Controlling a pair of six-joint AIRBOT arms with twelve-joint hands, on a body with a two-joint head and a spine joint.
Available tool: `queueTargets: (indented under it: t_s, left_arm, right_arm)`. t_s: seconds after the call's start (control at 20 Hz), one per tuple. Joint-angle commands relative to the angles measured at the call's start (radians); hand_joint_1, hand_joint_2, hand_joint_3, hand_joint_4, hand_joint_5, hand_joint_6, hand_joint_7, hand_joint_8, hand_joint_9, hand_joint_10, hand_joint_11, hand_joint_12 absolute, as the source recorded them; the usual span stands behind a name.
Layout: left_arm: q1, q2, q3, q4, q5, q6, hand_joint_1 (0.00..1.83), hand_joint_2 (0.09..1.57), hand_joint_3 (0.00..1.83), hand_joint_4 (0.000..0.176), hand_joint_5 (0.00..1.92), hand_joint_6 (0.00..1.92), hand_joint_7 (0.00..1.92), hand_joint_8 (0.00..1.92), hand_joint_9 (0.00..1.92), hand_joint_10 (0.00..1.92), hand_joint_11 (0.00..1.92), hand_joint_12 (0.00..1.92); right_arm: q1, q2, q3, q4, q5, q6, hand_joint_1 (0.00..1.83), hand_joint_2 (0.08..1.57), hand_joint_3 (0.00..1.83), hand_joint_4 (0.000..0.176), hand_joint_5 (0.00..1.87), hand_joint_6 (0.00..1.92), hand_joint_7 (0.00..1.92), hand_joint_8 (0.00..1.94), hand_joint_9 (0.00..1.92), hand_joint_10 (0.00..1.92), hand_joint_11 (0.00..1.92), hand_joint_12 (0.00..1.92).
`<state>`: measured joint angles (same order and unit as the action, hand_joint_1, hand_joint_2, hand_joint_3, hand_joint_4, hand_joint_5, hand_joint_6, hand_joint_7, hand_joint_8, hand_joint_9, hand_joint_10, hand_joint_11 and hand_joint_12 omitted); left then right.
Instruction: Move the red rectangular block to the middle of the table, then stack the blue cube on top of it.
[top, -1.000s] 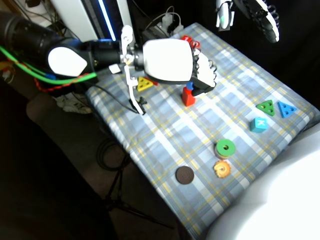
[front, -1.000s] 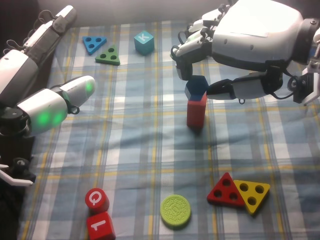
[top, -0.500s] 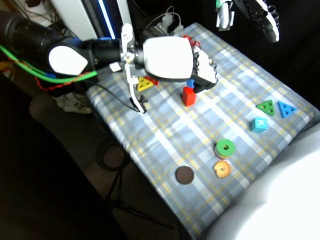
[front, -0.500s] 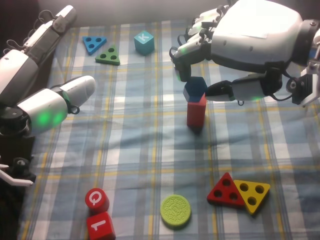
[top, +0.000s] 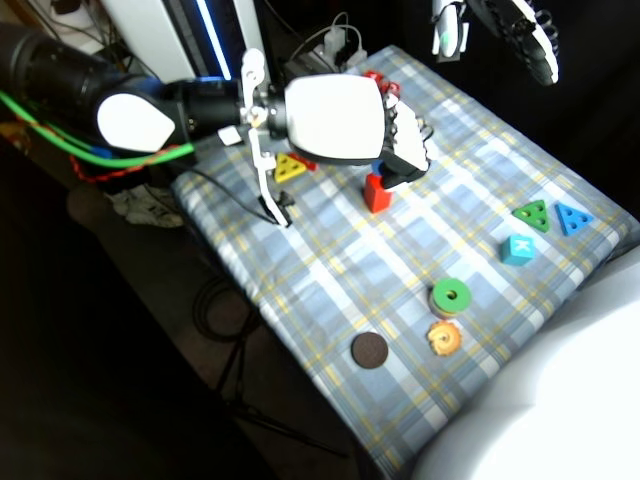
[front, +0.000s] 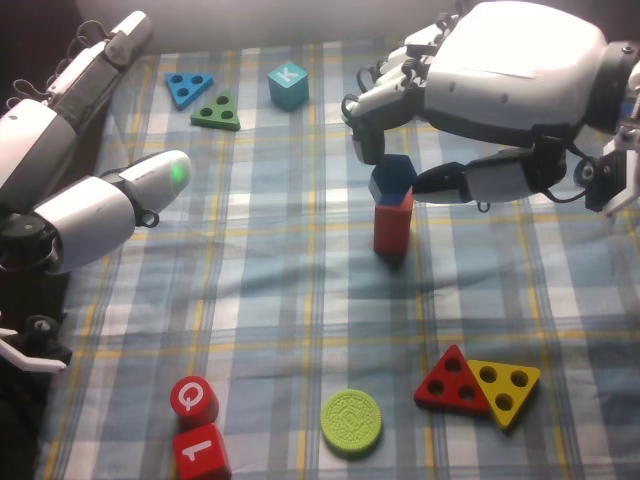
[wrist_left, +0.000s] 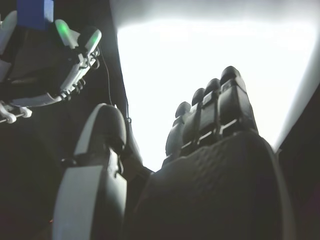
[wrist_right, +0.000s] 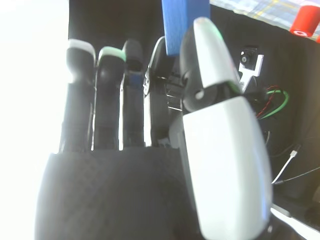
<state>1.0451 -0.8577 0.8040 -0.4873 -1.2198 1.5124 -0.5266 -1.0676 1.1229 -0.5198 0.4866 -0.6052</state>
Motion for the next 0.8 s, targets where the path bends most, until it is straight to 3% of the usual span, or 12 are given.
queueTargets:
  t_s: [0.0,0.05,0.1,0.15,0.3,0.4,0.5,0.55,0.6,0.65,0.7,0.75]
  left_arm:
    - [-0.006,-0.004,0.005,0.027,-0.116,-0.011,0.7,1.34,0.0,0.054,0.05,0.0,0.0,0.0,0.0,0.0,0.0,0.0]
    - [-0.006,-0.004,0.005,0.027,-0.116,-0.011,0.7,1.34,0.0,0.06,0.04,0.0,0.0,0.0,0.0,0.0,0.0,0.0]
    - [-0.006,-0.004,0.005,0.027,-0.116,-0.011,0.7,1.34,0.0,0.06,0.04,0.0,0.0,0.0,0.0,0.0,0.0,0.0]
    - [-0.006,-0.004,0.005,0.027,-0.116,-0.011,0.69,1.34,0.0,0.062,0.04,0.0,0.0,0.0,0.0,0.0,0.0,0.0]
    - [-0.006,-0.004,0.005,0.027,-0.116,-0.011,0.67,1.34,0.0,0.076,0.03,0.0,0.0,0.0,0.0,0.0,0.0,0.0]
    - [-0.006,-0.004,0.005,0.027,-0.115,-0.011,0.68,1.34,0.0,0.075,0.03,0.0,0.0,0.0,0.0,0.0,0.0,0.0]
    - [-0.006,-0.004,0.005,0.027,-0.115,-0.011,0.68,1.33,0.0,0.076,0.03,0.0,0.0,0.0,0.0,0.0,0.0,0.0]
    - [-0.005,-0.004,0.005,0.027,-0.115,-0.011,0.68,1.34,0.0,0.063,0.03,0.0,0.0,0.0,0.0,0.0,0.0,0.0]
    - [-0.005,-0.004,0.005,0.027,-0.115,-0.011,0.68,1.33,0.0,0.072,0.03,0.0,0.0,0.0,0.0,0.0,0.0,0.0]
    - [-0.005,-0.004,0.006,0.027,-0.115,-0.011,0.68,1.33,0.0,0.072,0.03,0.0,0.0,0.0,0.0,0.0,0.0,0.0]
    - [-0.005,-0.004,0.006,0.027,-0.115,-0.011,0.69,1.33,0.0,0.075,0.03,0.0,0.0,0.0,0.0,0.0,0.0,0.0]
    - [-0.005,-0.004,0.006,0.027,-0.115,-0.011,0.69,1.33,0.0,0.075,0.03,0.0,0.0,0.0,0.0,0.0,0.0,0.0]
  right_arm:
    - [0.006,0.0,0.004,0.03,0.103,-0.003,1.18,1.25,0.0,0.0,0.75,1.17,0.74,1.61,0.51,1.81,0.44,1.92]
    - [0.005,0.0,0.006,0.033,0.103,-0.003,1.15,1.26,0.0,0.0,0.69,1.3,0.76,1.51,0.51,1.66,0.39,1.92]
    - [0.004,0.0,0.006,0.034,0.103,-0.003,1.15,1.26,0.0,0.0,0.69,1.3,0.76,1.51,0.51,1.66,0.39,1.92]
    - [0.004,0.0,0.007,0.036,0.103,-0.003,1.14,1.26,0.0,0.0,0.66,1.39,0.78,1.42,0.54,1.53,0.39,1.89]
    - [0.003,0.0,0.009,0.038,0.103,-0.003,1.15,1.25,0.0,0.0,0.65,1.4,0.82,1.35,0.57,1.45,0.41,1.85]
    - [0.002,0.0,0.01,0.04,0.103,-0.003,1.14,1.27,0.0,0.0,0.62,1.41,0.77,1.45,0.54,1.54,0.43,1.91]
    - [0.0,-0.001,0.011,0.041,0.103,-0.003,1.13,1.28,0.0,0.0,0.6,1.47,0.75,1.45,0.52,1.5,0.41,1.87]
    - [-0.001,-0.001,0.011,0.042,0.103,-0.003,1.12,1.28,0.0,0.0,0.59,1.52,0.75,1.41,0.5,1.4,0.36,1.84]
    - [-0.001,-0.001,0.011,0.042,0.103,-0.003,1.13,1.28,0.0,0.0,0.57,1.52,0.77,1.4,0.52,1.37,0.37,1.83]
    - [-0.001,-0.001,0.011,0.042,0.103,-0.003,1.26,1.23,0.0,0.0,0.44,1.17,0.76,1.37,0.5,1.35,0.34,1.81]
    - [-0.001,-0.001,0.011,0.042,0.103,-0.003,1.12,1.17,0.0,0.0,0.43,1.0,0.58,1.08,0.46,1.32,0.31,1.79]
    - [-0.002,-0.001,0.011,0.042,0.103,-0.003,1.12,1.17,0.0,0.0,0.43,1.0,0.58,1.08,0.46,1.32,0.31,1.79]
